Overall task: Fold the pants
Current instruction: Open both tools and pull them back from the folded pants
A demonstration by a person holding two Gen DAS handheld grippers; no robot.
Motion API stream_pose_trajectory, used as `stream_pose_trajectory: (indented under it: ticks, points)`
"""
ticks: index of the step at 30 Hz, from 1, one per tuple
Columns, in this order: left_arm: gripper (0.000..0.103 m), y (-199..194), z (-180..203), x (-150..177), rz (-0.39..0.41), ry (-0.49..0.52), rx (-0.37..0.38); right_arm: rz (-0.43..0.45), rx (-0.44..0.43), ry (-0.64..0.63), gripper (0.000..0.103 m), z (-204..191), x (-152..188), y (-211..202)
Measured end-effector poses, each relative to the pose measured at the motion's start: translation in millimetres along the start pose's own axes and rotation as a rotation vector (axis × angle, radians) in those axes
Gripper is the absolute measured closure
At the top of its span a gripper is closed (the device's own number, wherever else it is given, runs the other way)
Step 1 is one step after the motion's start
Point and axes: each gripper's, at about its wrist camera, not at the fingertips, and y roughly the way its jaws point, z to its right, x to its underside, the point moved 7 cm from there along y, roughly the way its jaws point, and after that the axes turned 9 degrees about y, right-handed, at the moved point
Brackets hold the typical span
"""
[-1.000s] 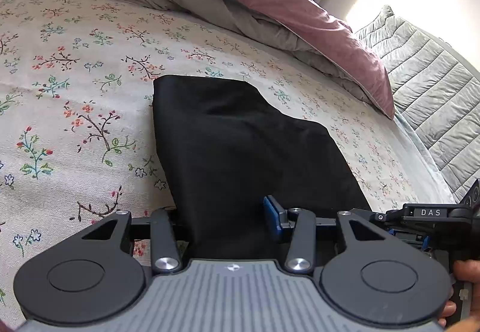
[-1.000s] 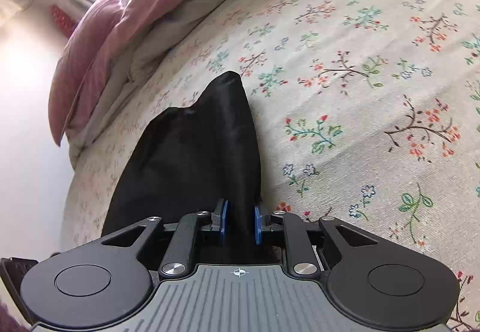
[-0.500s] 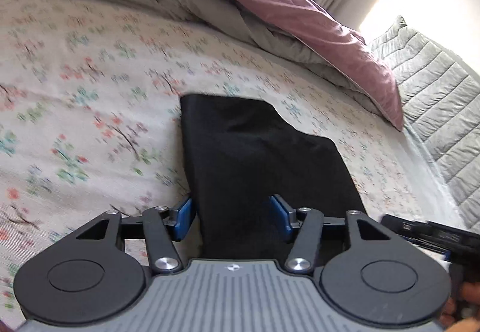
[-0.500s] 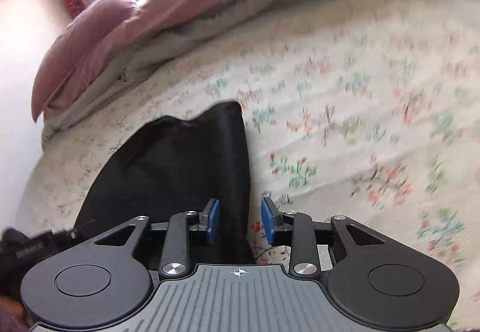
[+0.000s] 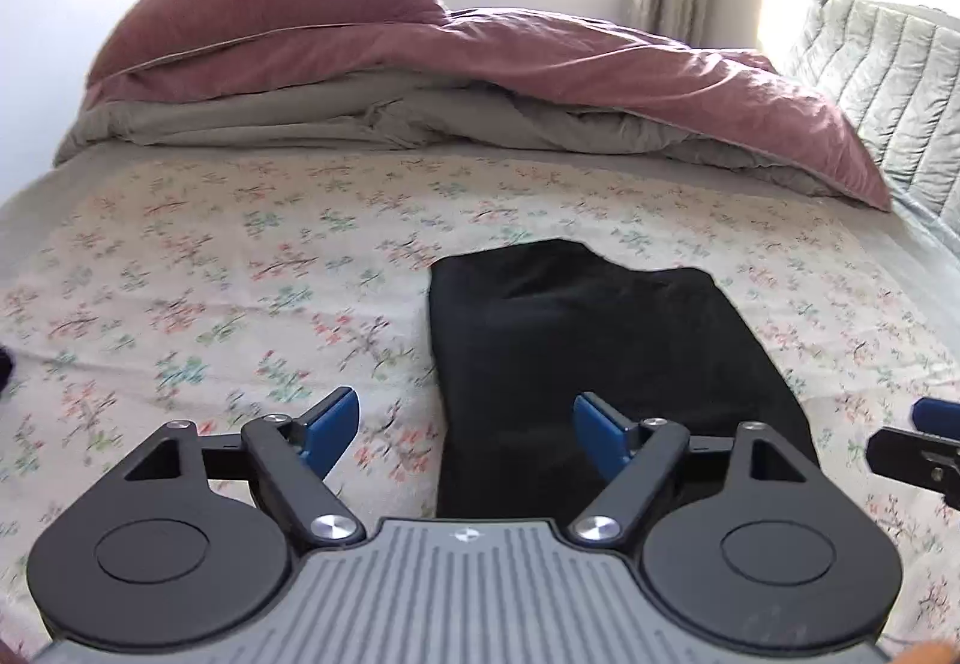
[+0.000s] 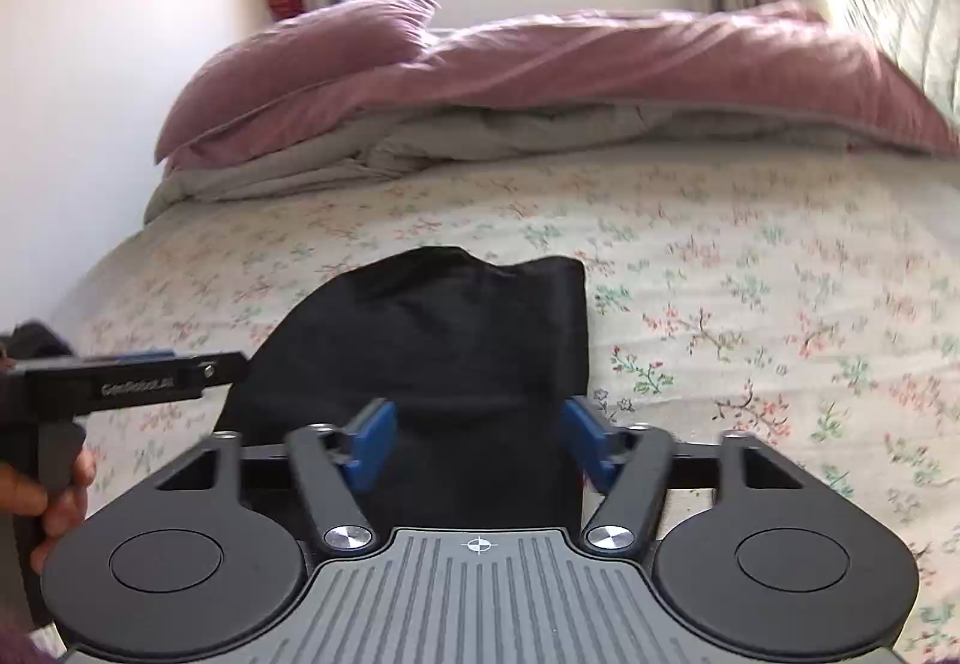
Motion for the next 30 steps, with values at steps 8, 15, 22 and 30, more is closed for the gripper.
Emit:
stream_pose_trajectory:
  ticks: [8,15,22,30]
  points:
    - [0.000,-38.2,1.0,9.1,-0.058,-0.049,-0.022,-0.030,-0.040,0.124,0.013,-1.1,11.2,-32.1]
    - [0.000,-70.9,5.9,8.3,-0.007,-0.098,-0.008,0.020,0.002,0.118,0.002,-23.0,7.8,-68.2]
    - [0.000,-66.4,14.7,37.4,-0.030,-0.076,-0.008,0.019,-0.008,0.081,0.000,-17.5,37.3,-72.7]
    - [0.000,-66.7,19.0,54.6,-0.052,-0.047,-0.017,0.026,0.051,0.029,0.000,-10.4,51.0,-72.0]
